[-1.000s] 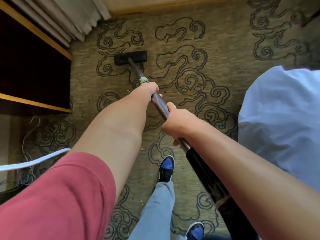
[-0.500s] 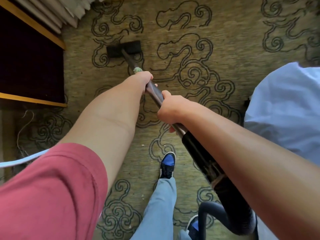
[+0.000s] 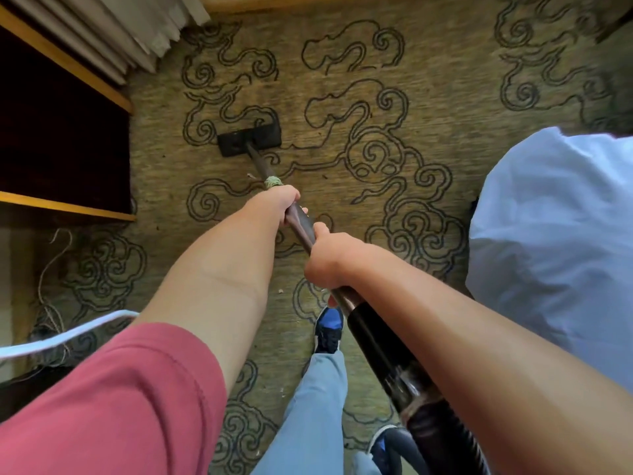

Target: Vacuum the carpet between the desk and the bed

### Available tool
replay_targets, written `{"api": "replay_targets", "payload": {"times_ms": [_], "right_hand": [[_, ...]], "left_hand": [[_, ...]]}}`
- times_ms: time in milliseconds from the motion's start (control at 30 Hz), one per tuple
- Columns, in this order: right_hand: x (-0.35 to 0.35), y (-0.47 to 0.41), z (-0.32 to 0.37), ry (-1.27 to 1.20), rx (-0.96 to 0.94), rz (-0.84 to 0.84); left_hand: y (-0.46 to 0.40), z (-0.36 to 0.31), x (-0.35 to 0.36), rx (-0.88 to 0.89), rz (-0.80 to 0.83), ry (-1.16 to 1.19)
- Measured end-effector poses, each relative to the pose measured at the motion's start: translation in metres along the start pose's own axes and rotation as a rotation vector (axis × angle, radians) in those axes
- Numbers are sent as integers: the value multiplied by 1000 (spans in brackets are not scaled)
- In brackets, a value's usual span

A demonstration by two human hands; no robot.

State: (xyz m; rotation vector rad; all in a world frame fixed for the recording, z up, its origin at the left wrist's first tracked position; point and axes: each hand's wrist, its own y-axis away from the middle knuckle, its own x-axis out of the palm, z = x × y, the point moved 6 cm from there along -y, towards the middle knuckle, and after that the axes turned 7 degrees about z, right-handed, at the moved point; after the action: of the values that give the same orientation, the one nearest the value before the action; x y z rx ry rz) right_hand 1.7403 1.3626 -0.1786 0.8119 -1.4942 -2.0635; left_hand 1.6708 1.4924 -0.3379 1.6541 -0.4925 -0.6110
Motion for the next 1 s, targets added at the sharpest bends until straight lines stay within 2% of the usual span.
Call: {"api": "replay_targets", "payload": {"times_ms": [133, 433, 567, 867, 1000], "right_hand": [[18, 16, -10, 71, -7, -2], [79, 60, -53, 136, -16, 82], [116, 82, -80, 105, -17, 109], [191, 127, -134, 136, -12, 115], [222, 144, -152, 146, -7, 137]], "left_hand": [[10, 27, 11, -14, 47, 23], [36, 109, 46, 6, -4, 75], [48, 154, 76, -34, 59, 162], [82, 245, 123, 13, -4, 35], [100, 281, 143, 18, 47, 65]]}}
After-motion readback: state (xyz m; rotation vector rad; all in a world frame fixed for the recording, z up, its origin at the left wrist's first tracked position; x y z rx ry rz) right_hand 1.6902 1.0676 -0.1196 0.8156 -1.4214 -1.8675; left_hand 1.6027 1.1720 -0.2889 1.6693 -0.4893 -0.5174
